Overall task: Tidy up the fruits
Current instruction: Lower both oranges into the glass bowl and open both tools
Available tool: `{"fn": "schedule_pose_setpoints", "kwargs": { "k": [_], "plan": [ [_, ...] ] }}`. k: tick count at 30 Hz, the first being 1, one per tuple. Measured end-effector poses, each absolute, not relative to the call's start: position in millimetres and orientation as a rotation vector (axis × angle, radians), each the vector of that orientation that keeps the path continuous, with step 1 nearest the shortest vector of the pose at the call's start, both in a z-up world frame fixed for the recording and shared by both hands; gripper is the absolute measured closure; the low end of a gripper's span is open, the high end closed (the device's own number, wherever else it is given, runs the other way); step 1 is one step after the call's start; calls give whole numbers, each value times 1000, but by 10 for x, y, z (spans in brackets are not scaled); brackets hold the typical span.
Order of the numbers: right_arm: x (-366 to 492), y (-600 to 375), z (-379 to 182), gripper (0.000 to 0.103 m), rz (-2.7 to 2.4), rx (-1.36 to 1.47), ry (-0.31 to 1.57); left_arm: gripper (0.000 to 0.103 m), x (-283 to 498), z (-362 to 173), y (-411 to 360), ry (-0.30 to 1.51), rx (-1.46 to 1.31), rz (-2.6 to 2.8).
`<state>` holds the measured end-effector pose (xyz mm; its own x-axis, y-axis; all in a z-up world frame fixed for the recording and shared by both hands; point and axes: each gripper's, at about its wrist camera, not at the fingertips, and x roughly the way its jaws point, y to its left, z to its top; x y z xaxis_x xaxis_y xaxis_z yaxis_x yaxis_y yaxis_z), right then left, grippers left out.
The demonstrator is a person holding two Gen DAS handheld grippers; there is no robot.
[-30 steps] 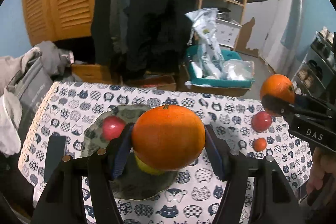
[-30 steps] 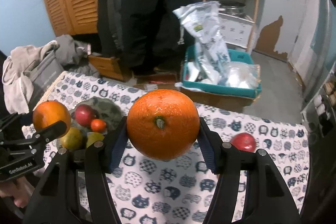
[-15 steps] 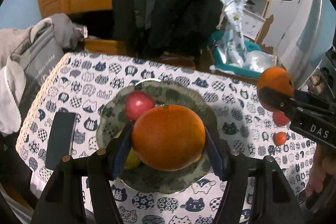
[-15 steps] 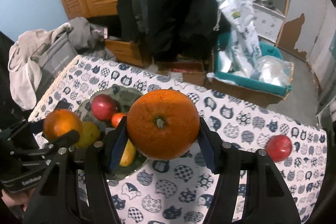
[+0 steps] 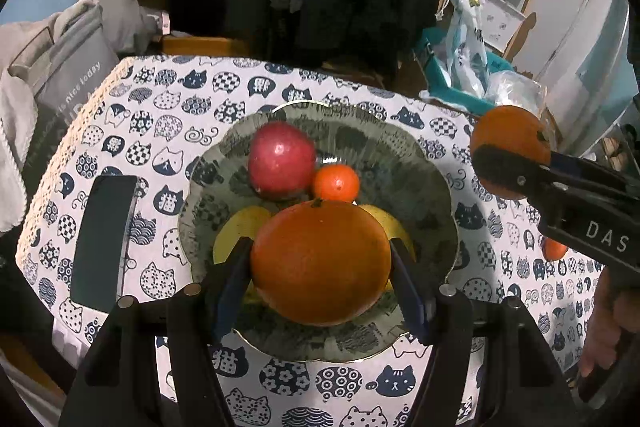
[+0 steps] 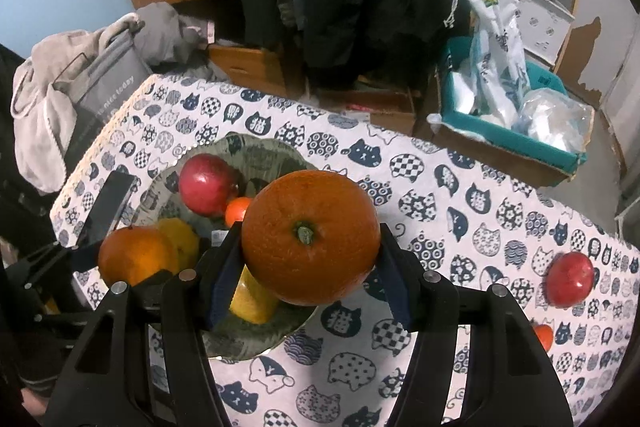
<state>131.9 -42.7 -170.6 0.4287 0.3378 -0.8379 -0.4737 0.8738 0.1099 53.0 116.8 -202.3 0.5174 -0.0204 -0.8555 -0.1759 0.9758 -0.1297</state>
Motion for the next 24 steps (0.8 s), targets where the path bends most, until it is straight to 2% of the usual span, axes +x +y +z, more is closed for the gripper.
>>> {"fn": "schedule_pose_setpoints", "kwargs": {
  "k": [16,18,20,24],
  "plan": [
    [1460,-405,-1936,40,515,-107,1069,34,634,-2328,1131,1154,-214,78],
    [1477,-399,-1955,40,518,-101,1075,31,630,-2291,1117,1142,-205,71],
    [1493,-391,-1973,40,519,-101,1078,23,626,-2237,1132,1119,-200,81],
    [1547,-365,-2009,40,530,-91,1087,23,623,-2169,1238,1091,-229,106]
  ]
}}
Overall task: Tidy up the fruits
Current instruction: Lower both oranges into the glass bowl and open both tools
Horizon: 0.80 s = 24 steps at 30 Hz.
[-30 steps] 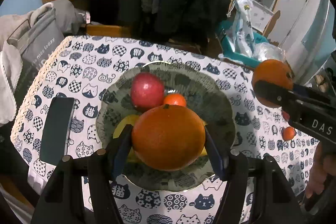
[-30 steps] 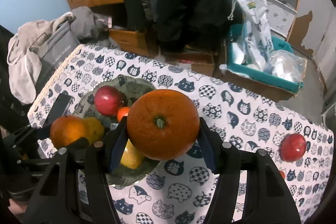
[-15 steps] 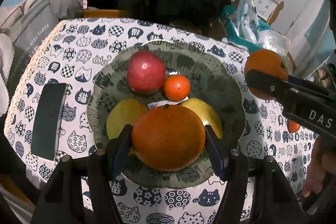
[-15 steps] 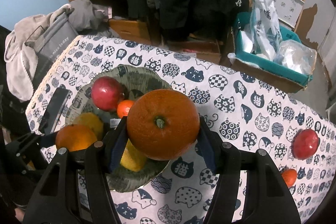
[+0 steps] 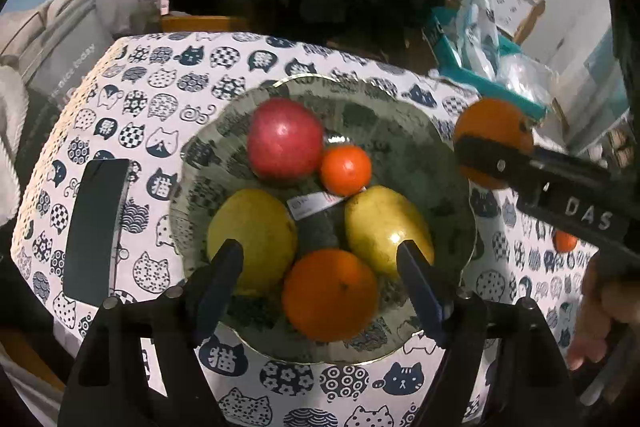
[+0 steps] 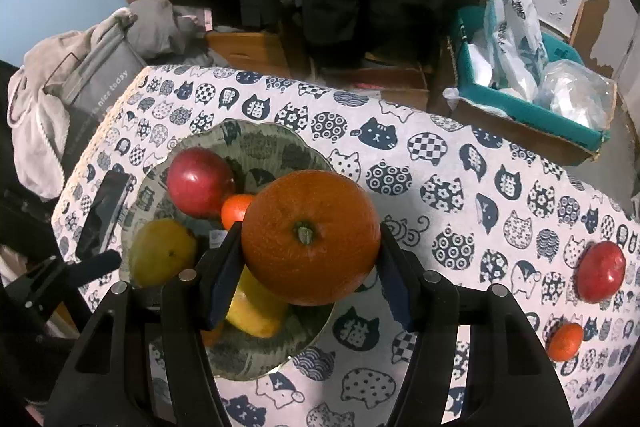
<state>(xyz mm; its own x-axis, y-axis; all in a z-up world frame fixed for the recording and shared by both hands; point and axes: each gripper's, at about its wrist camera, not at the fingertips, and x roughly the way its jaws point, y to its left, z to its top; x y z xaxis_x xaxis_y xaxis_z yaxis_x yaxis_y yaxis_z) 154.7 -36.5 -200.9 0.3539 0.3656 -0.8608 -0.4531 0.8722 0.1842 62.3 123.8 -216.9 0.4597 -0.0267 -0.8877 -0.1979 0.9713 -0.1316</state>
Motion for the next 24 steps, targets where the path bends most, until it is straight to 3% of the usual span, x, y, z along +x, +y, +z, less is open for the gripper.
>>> {"fn": "schedule_pose_setpoints", "kwargs": {
  "k": [22,24],
  "plan": [
    [1633,-65,-2411,37,567,-182,1187,23,588,-1968,1683,985,-314,248],
    [1625,-74,-2395,32,571,-177,1171,23,582,-1946,1670,981,-311,246]
  ]
}}
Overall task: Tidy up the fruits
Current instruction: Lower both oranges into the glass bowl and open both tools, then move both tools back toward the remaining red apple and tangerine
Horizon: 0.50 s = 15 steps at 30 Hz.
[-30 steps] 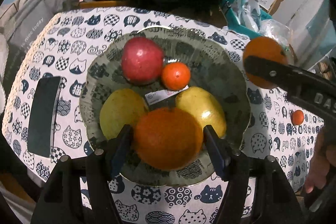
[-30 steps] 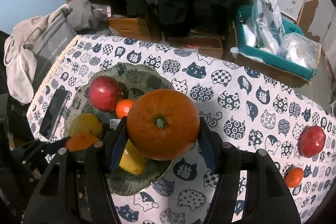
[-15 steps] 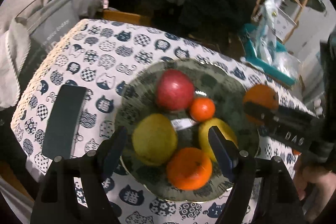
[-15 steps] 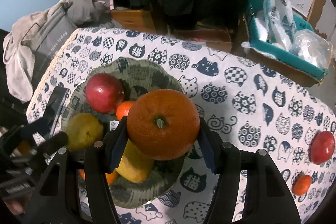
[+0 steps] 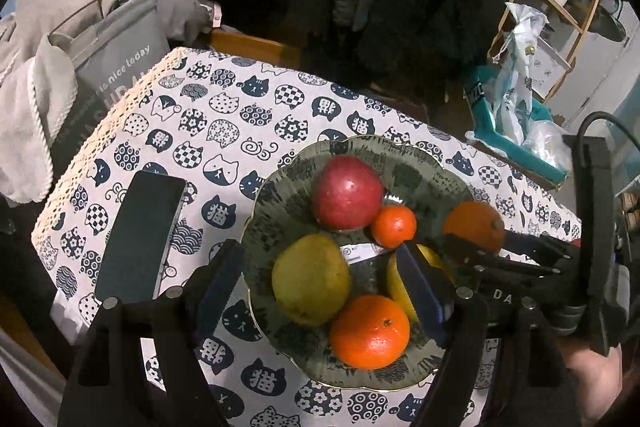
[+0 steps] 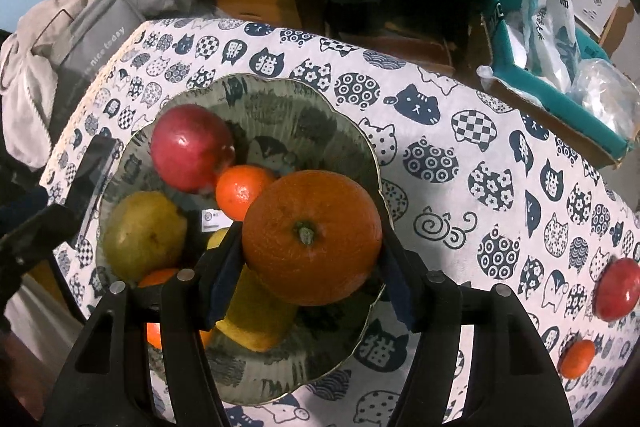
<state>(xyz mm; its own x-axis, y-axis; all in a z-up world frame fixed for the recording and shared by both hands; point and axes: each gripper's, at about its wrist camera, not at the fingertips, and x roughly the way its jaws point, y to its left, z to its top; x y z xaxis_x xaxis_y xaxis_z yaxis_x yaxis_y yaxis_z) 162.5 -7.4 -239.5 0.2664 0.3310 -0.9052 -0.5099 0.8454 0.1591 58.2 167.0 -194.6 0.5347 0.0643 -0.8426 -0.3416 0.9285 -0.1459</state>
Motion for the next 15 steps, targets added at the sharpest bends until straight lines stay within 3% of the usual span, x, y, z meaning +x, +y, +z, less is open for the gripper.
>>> {"fn": "schedule_pose_setpoints", "kwargs": {
  "k": [3,15],
  "plan": [
    [1621,-89,-2295,24,591,-147,1140,23,571,-1910,1656,973,-308,243],
    [1585,-386,-1729,24,524,-134,1006,23,528,-1668,1533,922,-316,209]
  ]
}}
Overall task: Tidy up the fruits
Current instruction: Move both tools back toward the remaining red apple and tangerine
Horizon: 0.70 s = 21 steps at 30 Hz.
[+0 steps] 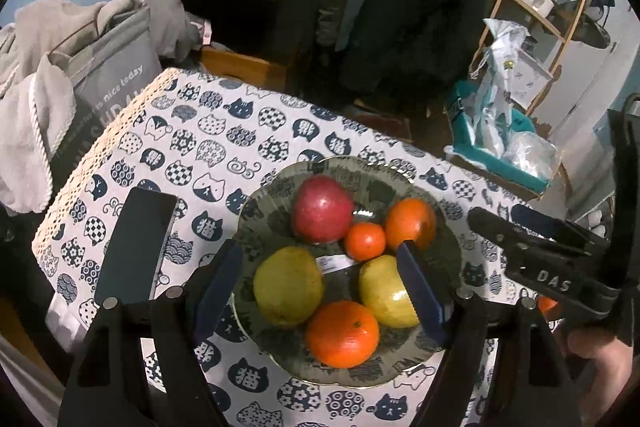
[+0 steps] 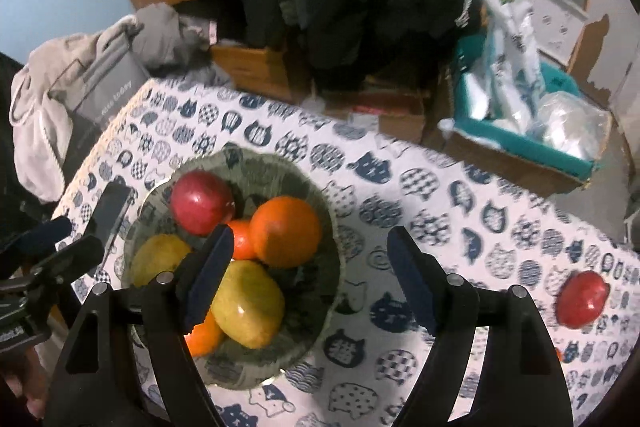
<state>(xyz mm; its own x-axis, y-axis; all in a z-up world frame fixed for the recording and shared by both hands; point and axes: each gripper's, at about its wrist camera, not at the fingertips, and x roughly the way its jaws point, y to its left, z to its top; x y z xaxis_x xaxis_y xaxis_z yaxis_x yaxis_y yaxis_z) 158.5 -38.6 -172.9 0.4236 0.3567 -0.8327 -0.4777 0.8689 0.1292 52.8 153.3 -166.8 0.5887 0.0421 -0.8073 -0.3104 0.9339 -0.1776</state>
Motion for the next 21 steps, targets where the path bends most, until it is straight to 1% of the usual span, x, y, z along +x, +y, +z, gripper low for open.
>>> {"fn": "schedule_pose_setpoints", "kwargs": {
  "k": [10,12,14,21],
  "plan": [
    [1456,-877,-1292,24,422,-160,904,23,547,-1405,1221,868,-274,165],
    [1427,-985,-1225,24,400,-166,891,21,550,-1356,1156,857,-261,157],
    [1396,-1109,-1156,24,380,-163,880,18,551,-1309,1095,847,-255,148],
    [1266,-1474,-975,24,330,-159,850,18,532,-1145,838,813,-221,111]
  ]
}}
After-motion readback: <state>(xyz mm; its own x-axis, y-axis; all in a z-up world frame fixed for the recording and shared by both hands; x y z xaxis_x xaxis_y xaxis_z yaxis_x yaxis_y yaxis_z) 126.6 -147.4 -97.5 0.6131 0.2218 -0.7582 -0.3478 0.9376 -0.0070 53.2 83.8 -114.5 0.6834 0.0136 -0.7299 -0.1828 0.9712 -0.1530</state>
